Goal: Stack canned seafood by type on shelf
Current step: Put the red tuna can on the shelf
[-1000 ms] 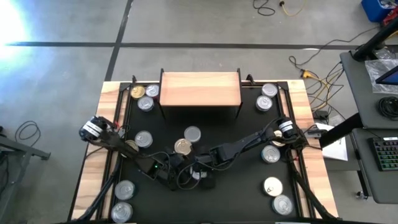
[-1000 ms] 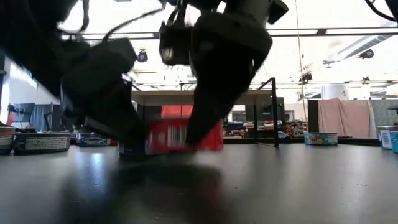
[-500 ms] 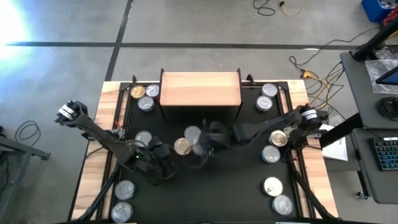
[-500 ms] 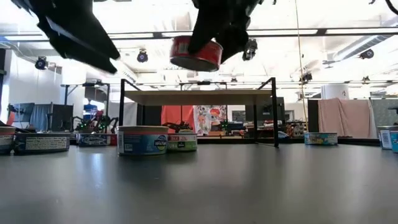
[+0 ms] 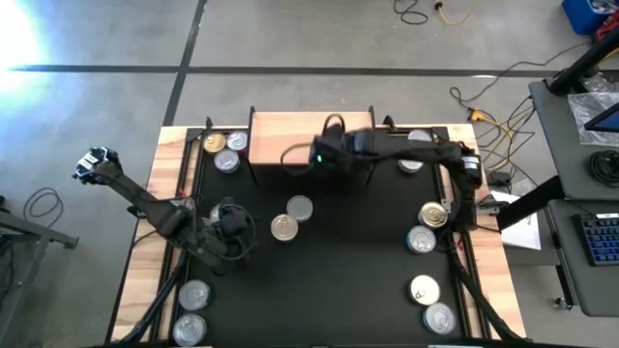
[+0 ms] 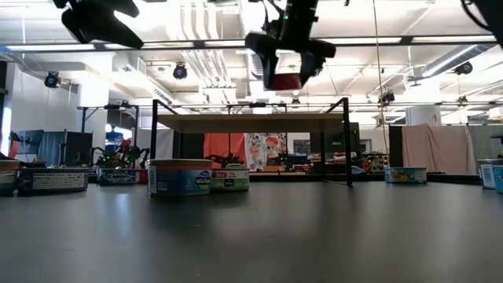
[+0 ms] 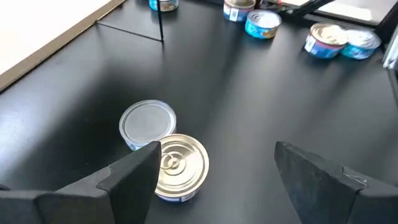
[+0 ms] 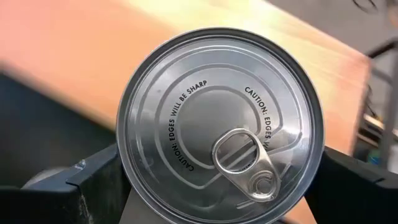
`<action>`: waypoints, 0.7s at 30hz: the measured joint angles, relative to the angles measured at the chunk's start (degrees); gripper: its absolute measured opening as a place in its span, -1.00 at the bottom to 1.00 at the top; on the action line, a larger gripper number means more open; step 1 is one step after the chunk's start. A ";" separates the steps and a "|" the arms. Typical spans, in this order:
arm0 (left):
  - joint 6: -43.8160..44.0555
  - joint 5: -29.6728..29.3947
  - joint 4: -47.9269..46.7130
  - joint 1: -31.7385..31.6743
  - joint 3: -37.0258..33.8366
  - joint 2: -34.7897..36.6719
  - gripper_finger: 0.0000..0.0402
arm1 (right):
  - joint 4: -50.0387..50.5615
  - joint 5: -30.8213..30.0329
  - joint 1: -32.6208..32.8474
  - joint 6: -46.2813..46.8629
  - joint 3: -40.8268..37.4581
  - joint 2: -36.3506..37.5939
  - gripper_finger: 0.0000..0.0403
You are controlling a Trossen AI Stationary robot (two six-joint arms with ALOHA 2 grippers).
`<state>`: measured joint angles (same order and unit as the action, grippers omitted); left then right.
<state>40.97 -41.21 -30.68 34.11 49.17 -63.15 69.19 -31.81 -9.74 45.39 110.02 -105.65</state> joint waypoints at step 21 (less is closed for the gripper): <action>2.57 4.22 2.21 5.12 -0.06 0.78 0.49 | 3.93 8.23 -15.51 4.15 7.87 -7.04 0.96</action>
<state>43.54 -36.99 -28.47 39.22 49.10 -62.37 73.12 -23.58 -25.25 49.54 117.89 -112.68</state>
